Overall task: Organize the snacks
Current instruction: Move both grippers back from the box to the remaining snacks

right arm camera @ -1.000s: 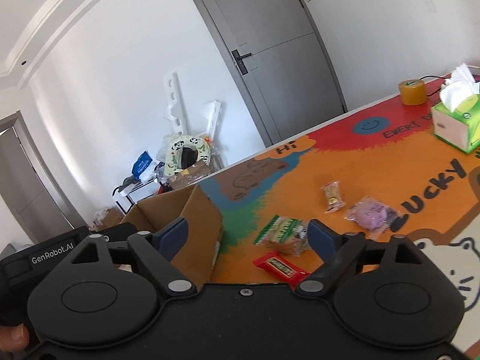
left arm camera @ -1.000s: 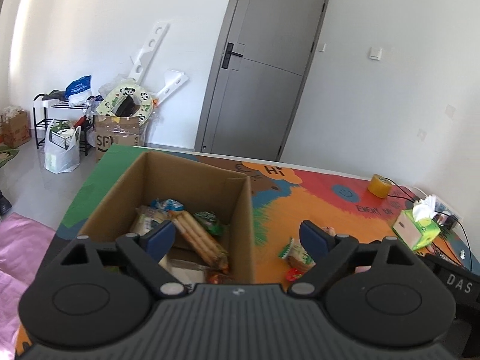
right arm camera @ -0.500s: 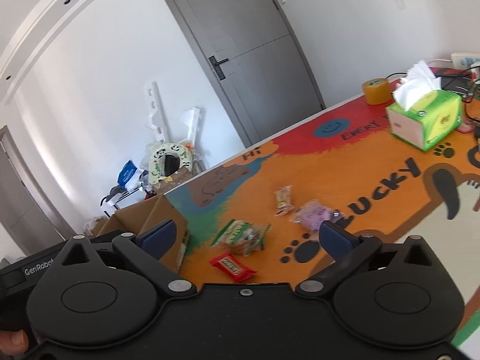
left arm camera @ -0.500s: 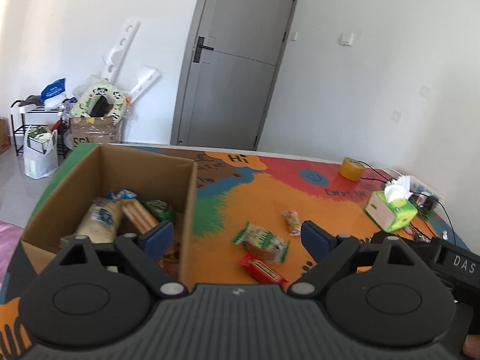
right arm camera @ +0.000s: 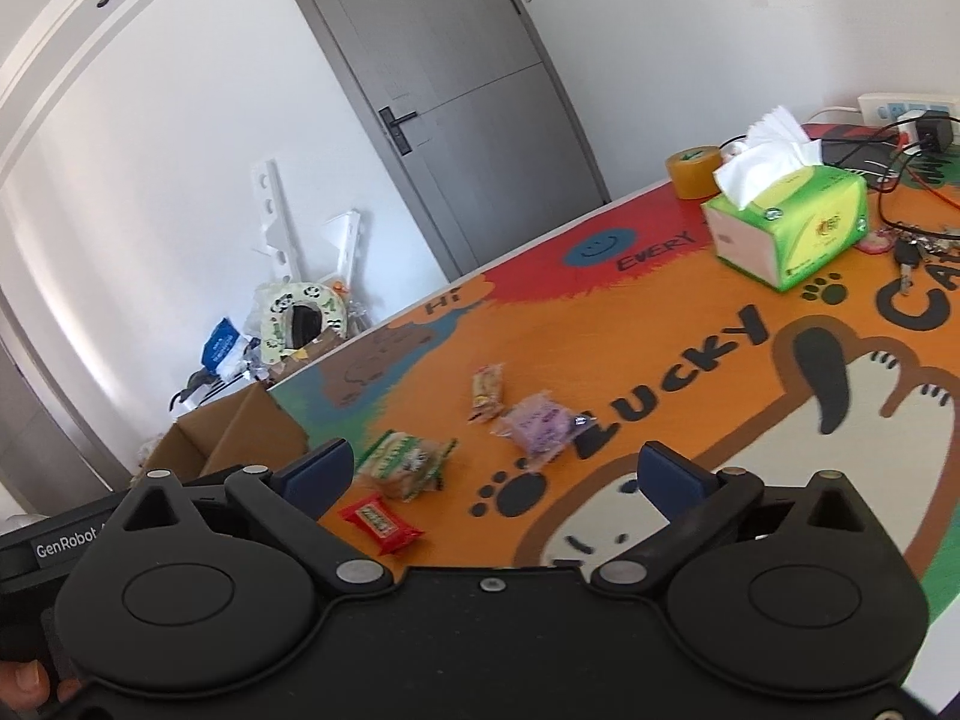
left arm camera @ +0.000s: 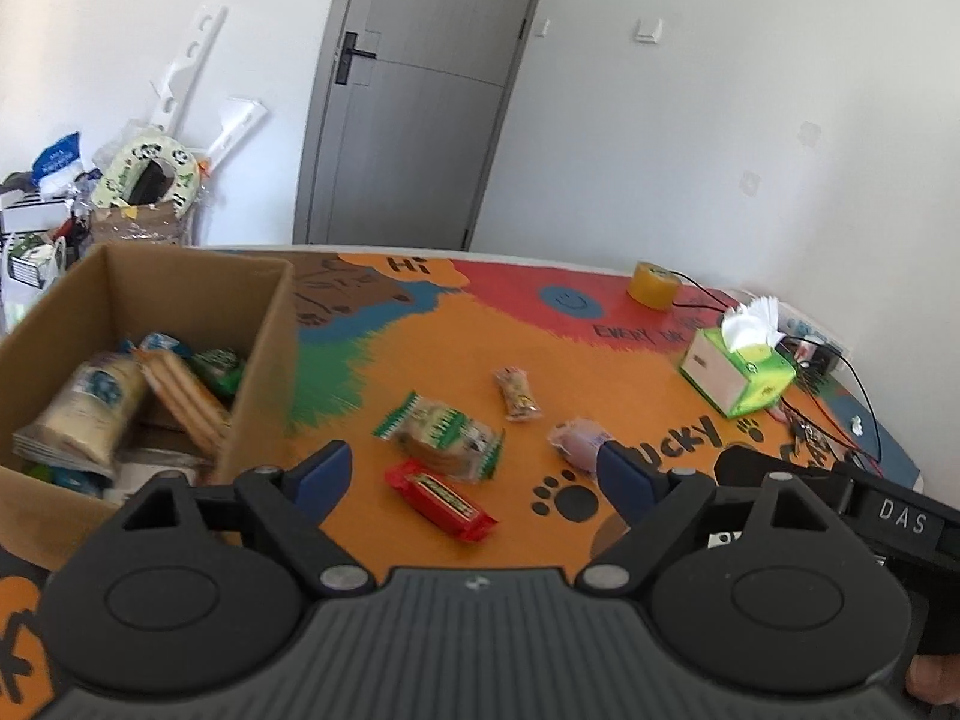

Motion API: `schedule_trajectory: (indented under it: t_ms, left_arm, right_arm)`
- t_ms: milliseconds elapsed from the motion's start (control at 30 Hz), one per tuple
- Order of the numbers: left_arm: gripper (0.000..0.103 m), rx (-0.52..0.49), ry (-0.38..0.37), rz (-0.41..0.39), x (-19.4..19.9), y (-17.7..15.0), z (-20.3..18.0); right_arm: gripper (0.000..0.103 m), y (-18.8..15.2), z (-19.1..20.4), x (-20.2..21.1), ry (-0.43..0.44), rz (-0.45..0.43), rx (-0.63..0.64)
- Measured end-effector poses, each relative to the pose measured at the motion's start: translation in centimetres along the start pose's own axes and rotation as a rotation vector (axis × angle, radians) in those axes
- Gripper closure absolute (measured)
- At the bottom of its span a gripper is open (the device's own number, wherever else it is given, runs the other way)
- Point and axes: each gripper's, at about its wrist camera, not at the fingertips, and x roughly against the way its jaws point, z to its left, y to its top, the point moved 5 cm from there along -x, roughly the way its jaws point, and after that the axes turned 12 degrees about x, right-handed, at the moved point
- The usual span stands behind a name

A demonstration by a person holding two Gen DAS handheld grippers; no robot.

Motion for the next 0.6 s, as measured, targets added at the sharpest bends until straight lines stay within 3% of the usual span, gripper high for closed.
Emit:
schedule_trajectory:
  t_ms: [200,600]
  left_arm:
    - [0.032,-0.004,0.006,0.041,-2.0,-1.0,-0.6]
    - [0.048,-0.013,0.069,0.115,-6.1,-2.9,-0.5]
  right_arm:
    - [0.017,-0.7,-1.7,-0.6,0.004,0.009,-0.017]
    - [0.024,-1.3,-2.9,-2.7,0.039,0.026,-0.032]
